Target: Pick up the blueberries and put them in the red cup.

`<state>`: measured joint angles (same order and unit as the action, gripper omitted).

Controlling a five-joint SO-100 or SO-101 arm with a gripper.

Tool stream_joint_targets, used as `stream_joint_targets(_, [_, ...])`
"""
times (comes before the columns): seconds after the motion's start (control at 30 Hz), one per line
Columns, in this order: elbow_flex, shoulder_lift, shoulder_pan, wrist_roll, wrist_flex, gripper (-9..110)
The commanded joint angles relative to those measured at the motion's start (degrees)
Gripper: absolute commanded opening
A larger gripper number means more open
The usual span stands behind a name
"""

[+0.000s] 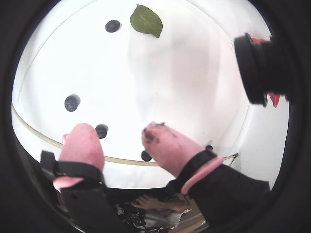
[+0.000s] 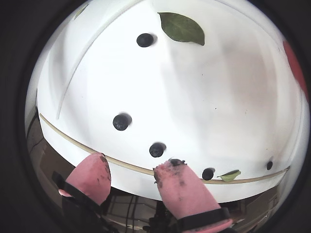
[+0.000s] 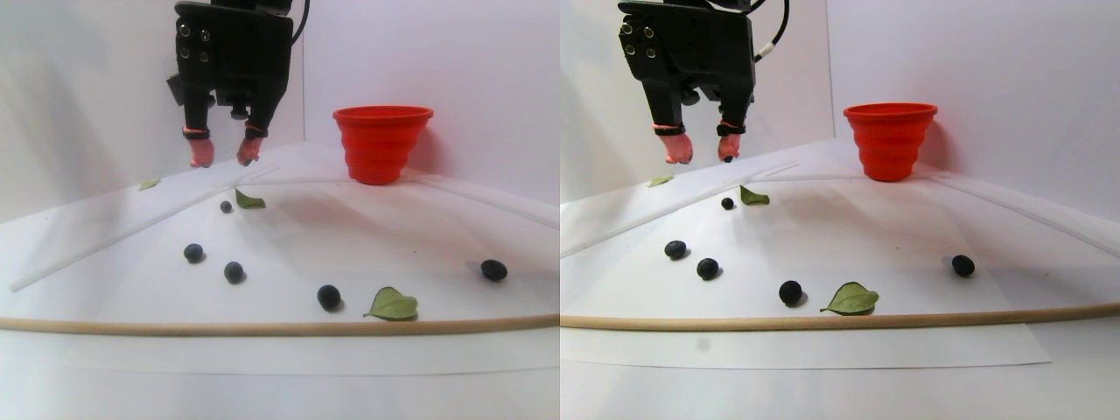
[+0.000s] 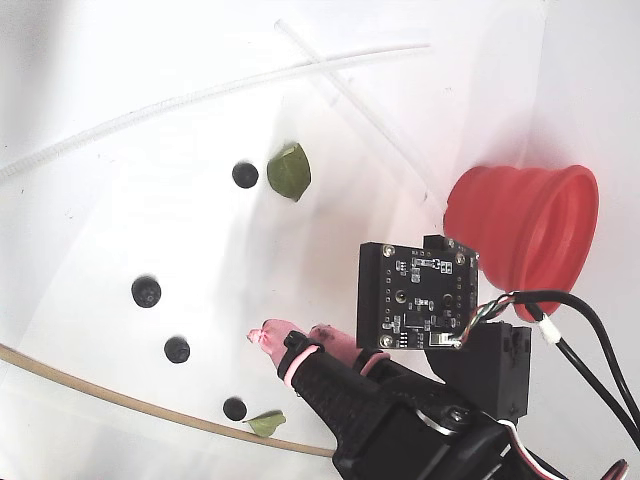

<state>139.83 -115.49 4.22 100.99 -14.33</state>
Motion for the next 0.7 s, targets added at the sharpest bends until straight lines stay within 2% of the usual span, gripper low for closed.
stream_joint_targets(0.0, [-3.6,0.4,0.7,1.3,2.6,18])
stream_joint_targets(0.67, [-4.9,11.9,2.1,5.1,14.4,18])
